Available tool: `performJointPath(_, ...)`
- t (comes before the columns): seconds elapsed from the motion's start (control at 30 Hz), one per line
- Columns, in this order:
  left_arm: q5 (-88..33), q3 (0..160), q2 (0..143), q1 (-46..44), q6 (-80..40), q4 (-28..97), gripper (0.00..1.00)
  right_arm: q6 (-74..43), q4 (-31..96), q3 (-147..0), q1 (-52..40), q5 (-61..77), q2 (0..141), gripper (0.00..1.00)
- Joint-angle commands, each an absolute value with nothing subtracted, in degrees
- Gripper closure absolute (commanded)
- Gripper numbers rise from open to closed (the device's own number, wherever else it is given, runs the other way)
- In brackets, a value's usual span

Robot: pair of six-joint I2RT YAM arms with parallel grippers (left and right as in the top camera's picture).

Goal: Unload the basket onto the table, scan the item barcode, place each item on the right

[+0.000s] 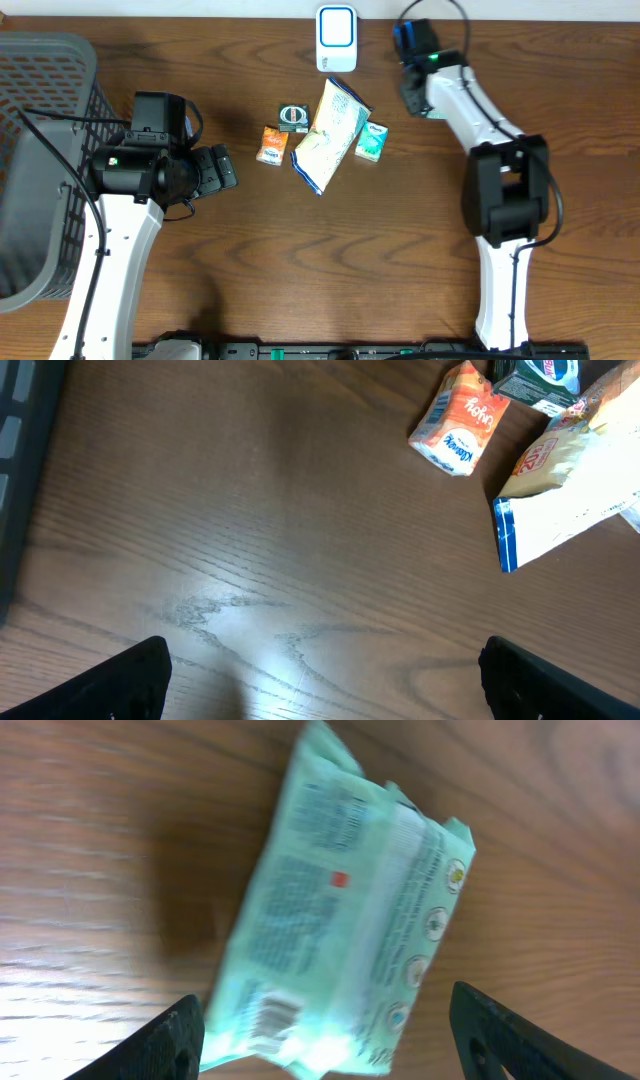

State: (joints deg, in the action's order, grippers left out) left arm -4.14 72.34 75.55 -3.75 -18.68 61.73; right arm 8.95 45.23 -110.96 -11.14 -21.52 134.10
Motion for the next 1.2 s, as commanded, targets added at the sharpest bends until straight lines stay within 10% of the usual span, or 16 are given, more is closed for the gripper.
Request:
performJointPath(0.0,-4.0,72.4,75.5,-3.4,-19.2,62.0,0.02,4.4,45.2,-111.3,-6.2,-7.4,135.2,0.27)
performJointPath(0.33,-4.0,72.4,75.5,-3.4,-19.2,62.0,0.02,0.0,42.2,-111.3,6.8,27.6,135.2,0.25)
performJointPath(0.83,-4.0,72.4,75.5,-3.4,-19.2,62.0,0.02,-4.4,28.1,-100.5,7.5,27.5,135.2,0.34)
performJointPath(1.03,-4.0,72.4,75.5,-3.4,-19.2,62.0,0.02,-7.2,23.6,-96.1,7.6,28.0,135.2,0.60)
performJointPath(1.17,-4.0,72.4,75.5,-3.4,-19.2,62.0,0.02,-7.2,24.2,-96.2,7.5,28.4,134.9,0.99)
